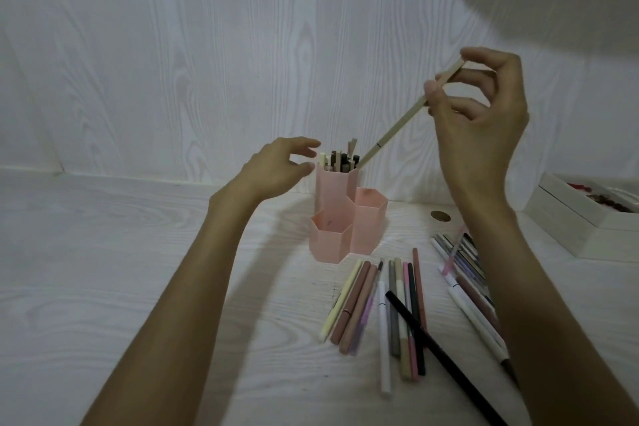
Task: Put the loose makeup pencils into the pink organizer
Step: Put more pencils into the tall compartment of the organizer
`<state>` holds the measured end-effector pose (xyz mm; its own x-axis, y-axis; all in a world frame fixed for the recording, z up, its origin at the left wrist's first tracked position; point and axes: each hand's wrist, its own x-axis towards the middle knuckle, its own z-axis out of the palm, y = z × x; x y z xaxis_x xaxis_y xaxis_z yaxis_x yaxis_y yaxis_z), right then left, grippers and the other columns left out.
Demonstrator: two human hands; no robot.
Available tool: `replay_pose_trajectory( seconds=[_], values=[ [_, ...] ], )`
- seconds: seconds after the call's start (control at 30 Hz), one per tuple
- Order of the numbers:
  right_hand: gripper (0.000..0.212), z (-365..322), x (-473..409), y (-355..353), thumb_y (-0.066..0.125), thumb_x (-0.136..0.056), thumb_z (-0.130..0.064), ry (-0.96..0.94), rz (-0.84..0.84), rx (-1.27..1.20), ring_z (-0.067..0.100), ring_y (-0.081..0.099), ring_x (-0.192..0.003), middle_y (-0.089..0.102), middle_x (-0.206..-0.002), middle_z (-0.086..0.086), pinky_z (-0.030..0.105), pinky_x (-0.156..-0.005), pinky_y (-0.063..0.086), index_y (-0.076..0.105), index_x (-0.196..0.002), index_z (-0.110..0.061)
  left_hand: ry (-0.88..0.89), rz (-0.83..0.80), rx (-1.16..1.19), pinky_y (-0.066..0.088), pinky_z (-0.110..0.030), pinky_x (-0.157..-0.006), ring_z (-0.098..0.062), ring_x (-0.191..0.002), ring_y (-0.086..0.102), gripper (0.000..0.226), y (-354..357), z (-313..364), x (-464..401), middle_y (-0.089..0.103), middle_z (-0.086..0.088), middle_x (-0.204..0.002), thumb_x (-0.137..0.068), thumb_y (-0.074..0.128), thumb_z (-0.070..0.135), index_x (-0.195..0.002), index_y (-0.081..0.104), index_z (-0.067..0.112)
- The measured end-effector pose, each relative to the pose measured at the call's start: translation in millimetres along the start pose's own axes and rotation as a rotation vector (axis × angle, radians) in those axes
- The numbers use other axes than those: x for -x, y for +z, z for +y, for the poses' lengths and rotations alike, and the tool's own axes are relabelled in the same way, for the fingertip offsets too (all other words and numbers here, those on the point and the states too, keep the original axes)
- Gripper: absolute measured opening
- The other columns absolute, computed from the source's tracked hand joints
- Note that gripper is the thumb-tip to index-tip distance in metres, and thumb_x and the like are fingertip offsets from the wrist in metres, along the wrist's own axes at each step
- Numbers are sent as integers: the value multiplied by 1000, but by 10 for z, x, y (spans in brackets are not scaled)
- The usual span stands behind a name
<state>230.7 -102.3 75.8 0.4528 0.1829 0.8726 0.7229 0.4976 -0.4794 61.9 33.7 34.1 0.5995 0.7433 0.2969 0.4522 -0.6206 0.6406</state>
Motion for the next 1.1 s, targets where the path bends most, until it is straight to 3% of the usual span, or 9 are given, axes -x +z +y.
replay_pose_trajectory(
  seconds=[0.17,0.3,0.37,0.57,0.73,0.87,1.0,1.07,1.1],
  values=[
    [38,91,117,282,70,-83,-12,-13,47,3,-4,62,-91,58,-96,-12,27,-70,60,53,-115,0,18,-70,-4,46,-47,-99,-20,-118,55,45,26,-26,-25,55,7,-137,-96,51,19,-141,45,25],
    [37,228,77,425,69,-83,-14,-55,-46,125,-17,58,-80,59,-101,-8,21,-71,59,55,-116,-4,19,-96,79,53,-24,-74,-15,-101,58,46,5,-92,-39,54,5,-137,-96,51,14,-140,45,26],
    [36,276,51,478,70,-82,-16,-44,-144,169,-10,61,-77,62,-100,-6,21,-72,59,56,-115,-7,16,-97,96,52,-21,-72,-15,-99,59,48,17,-120,-47,53,4,-138,-96,52,12,-140,45,27],
    [16,438,163,545,67,-84,-33,-14,-451,411,5,62,-85,73,-89,-8,31,-80,53,72,-93,-20,22,-118,121,53,-21,-71,-6,-90,61,50,26,-145,-67,53,1,-137,-95,52,11,-141,43,30],
    [41,495,225,539,44,-94,-48,49,-526,476,9,43,-111,67,-105,-11,31,-93,38,76,-88,-23,20,-122,120,53,-24,-73,-7,-89,62,50,27,-151,-75,53,1,-136,-94,52,11,-140,44,29],
    [47,409,161,470,33,-97,-48,68,-608,497,10,46,-112,61,-114,-9,27,-87,32,73,-98,-24,-19,-63,32,52,-42,-92,-20,-102,63,52,4,-99,-47,55,2,-136,-93,57,19,-142,40,26],
    [31,327,126,163,47,-95,-41,155,-747,504,11,56,-92,64,-111,-6,27,-79,41,66,-112,-24,-97,115,45,56,-40,-82,-16,-87,69,22,-50,2,93,66,6,-101,-91,59,27,-113,59,22],
    [27,290,148,-79,55,-91,-39,295,-862,554,13,58,-88,64,-104,-3,27,-71,43,66,-108,-21,-154,84,76,55,-29,-64,-8,-75,67,2,-26,37,216,68,6,-87,-91,60,26,-90,61,25],
    [26,271,170,-201,60,-89,-37,398,-917,583,15,60,-85,64,-99,0,26,-66,44,65,-105,-18,-175,14,68,51,-24,-58,-4,-71,66,8,-6,42,278,68,7,-83,-91,60,24,-83,61,26]
  ],
)
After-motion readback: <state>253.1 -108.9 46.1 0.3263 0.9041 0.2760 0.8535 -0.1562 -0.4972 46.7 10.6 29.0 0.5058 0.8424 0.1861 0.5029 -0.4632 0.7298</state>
